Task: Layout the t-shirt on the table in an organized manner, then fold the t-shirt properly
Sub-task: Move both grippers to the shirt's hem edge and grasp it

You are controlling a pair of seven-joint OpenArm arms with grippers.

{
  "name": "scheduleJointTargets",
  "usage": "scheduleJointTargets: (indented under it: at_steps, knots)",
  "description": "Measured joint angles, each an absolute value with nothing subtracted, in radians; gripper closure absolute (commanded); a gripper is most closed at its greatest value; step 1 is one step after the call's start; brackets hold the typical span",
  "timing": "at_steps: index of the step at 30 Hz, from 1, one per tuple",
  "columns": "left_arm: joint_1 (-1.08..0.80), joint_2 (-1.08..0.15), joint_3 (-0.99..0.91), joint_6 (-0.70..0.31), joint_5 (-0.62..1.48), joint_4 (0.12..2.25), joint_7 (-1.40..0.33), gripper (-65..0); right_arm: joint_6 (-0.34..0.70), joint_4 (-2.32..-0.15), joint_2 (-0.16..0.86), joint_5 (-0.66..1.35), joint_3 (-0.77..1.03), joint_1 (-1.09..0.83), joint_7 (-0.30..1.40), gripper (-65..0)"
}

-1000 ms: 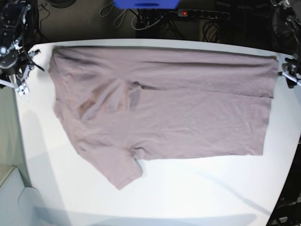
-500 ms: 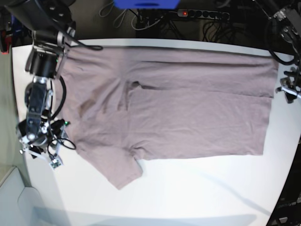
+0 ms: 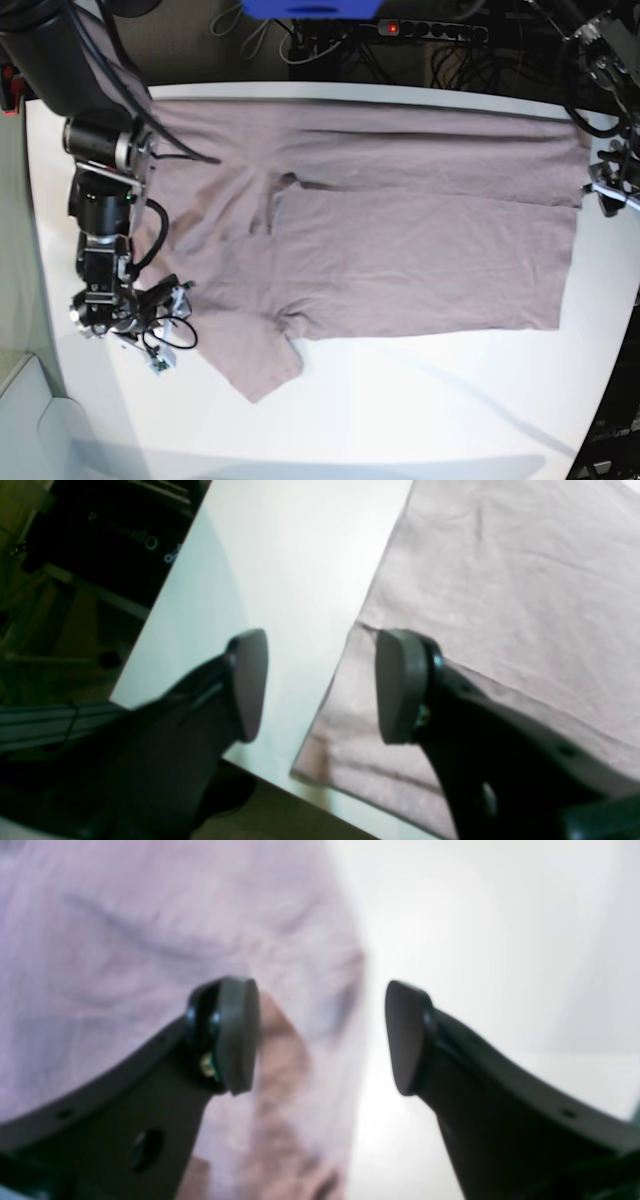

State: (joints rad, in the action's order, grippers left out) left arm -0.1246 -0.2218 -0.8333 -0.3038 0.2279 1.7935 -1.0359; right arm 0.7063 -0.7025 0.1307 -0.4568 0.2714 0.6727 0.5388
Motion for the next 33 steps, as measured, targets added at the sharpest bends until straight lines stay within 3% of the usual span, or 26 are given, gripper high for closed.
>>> scheduleJointTargets:
  at_steps: [17,19,23,27,33]
  knots:
    - [-0.123,-0.224,-0.833,-0.304,0.228,1.794,-1.036,-33.7,0.703,-0.573,0.154,-0.450,0.453,0.682,0.402,-35.0]
    - [-0.113,-0.224,-0.834,-0.302,0.228,1.794,-1.040,-33.7,0.702,-0.573,0.154,-0.450,0.453,0.678,0.401,-30.4]
    - [-0.050,-0.224,-0.834,-0.299,0.228,1.792,-1.032,-33.7,0.701,-0.576,0.154,-0.441,0.453,0.661,0.375,-14.7]
    - [0.059,-0.224,-0.836,-0.295,0.215,1.671,-1.036,-33.7,0.698,-0.578,0.151,-0.438,0.453,0.654,0.369,-2.7]
    - [0.260,-0.252,-0.836,-0.298,0.117,1.402,-0.990,-33.7,0.699,-0.579,0.152,-0.429,0.453,0.649,0.362,0.0]
